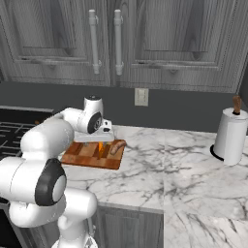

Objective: Retrieve the reheated potato from the microwave, then place the potato, cheese, and condiment on the cutting board.

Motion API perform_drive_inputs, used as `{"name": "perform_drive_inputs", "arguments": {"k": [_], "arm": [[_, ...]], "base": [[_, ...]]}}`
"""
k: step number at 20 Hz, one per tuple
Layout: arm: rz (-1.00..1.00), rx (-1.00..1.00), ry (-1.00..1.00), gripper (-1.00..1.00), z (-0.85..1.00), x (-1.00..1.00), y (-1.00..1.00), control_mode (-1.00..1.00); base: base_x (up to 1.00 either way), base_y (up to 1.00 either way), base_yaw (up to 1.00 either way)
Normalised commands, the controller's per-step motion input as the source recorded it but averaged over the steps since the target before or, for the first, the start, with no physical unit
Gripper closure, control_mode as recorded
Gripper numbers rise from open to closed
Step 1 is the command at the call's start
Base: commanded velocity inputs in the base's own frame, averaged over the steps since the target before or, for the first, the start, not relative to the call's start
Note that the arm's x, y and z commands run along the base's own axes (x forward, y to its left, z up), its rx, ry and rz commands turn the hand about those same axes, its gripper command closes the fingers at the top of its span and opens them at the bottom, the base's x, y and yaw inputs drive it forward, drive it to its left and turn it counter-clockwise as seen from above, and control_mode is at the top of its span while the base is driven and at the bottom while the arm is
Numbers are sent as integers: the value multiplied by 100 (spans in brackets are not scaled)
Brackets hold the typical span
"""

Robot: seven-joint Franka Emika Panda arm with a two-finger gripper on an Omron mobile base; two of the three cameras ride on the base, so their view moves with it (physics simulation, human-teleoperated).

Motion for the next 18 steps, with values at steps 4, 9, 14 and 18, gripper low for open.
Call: {"name": "perform_drive_inputs", "arguments": {"k": [4, 9, 14, 18], "arm": [[26, 15, 0, -100, 32, -41, 1, -100], [31, 12, -3, -100, 21, -45, 10, -100], [30, 15, -18, -100, 20, -42, 9, -100], [21, 27, -29, -100, 17, -39, 7, -100]], "base": [[0, 0, 0], [0, 0, 0], [0, 0, 0], [0, 0, 0]]}}
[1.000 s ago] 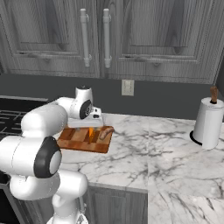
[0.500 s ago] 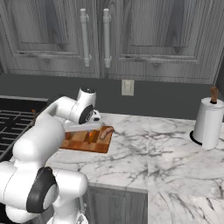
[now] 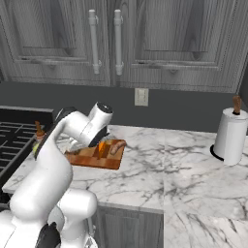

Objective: Retrieve the reheated potato from the microwave, then place the potato, cheese, and condiment on the cutting board.

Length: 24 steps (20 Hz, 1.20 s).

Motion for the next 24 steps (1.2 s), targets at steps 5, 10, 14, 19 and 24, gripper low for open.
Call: {"name": "perform_drive_inputs", "arguments": {"k": [5, 10, 14, 19, 24], "arm": [[10, 36, -18, -100, 16, -34, 9, -100], [13, 35, -23, -100, 17, -27, 8, -100], [17, 32, -33, -100, 17, -30, 12, -100], [12, 24, -32, -100, 23, -11, 18, -100], [2, 21, -9, -100, 24, 1, 18, -100]], "base": [[0, 0, 0], [0, 0, 0], [0, 0, 0], [0, 0, 0], [0, 0, 0]]}}
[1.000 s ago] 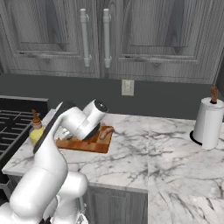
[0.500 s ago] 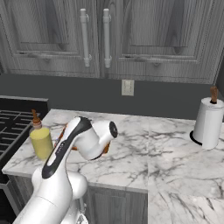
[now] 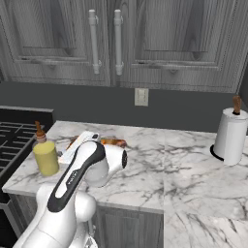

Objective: Retrieve the reheated potato from the microwave, then place the potato, cheese, and condiment on the cutting board.

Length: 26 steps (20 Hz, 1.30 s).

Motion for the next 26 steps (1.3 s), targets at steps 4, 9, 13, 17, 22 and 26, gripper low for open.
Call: {"name": "perform_drive_inputs", "arguments": {"k": [4, 9, 13, 17, 22, 26], "arm": [[0, 17, 0, -100, 11, 7, 17, -100], [0, 4, 5, -100, 0, 23, 15, -100], [2, 0, 5, -100, 0, 8, 39, -100], [1, 0, 10, -100, -7, 16, 43, -100], [2, 0, 11, -100, -16, 19, 36, -100], [2, 0, 10, -100, -21, 7, 37, -100]], "base": [[0, 0, 0], [0, 0, 0], [0, 0, 0], [0, 0, 0], [0, 0, 0], [0, 0, 0]]}}
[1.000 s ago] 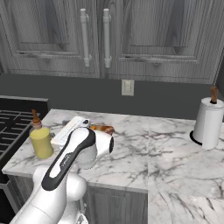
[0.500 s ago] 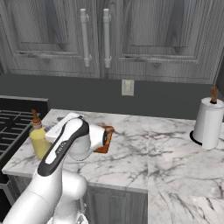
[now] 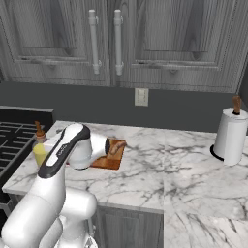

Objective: Retrieve the reheated potato from the microwave, then place the potato, cheese, and condiment on the cutting board.

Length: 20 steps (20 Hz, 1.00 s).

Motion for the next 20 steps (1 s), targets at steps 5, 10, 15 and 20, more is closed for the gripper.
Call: {"name": "perform_drive_inputs", "arguments": {"k": [5, 10, 15, 20], "arm": [[3, 0, 6, -100, -18, 0, 31, -100], [1, 0, 1, -100, -20, 6, 30, -100], [0, 0, 0, -100, -24, 13, 22, -100], [0, 0, 0, -100, -21, 19, 13, -100]], "base": [[0, 0, 0], [0, 0, 0], [0, 0, 0], [0, 0, 0]]}}
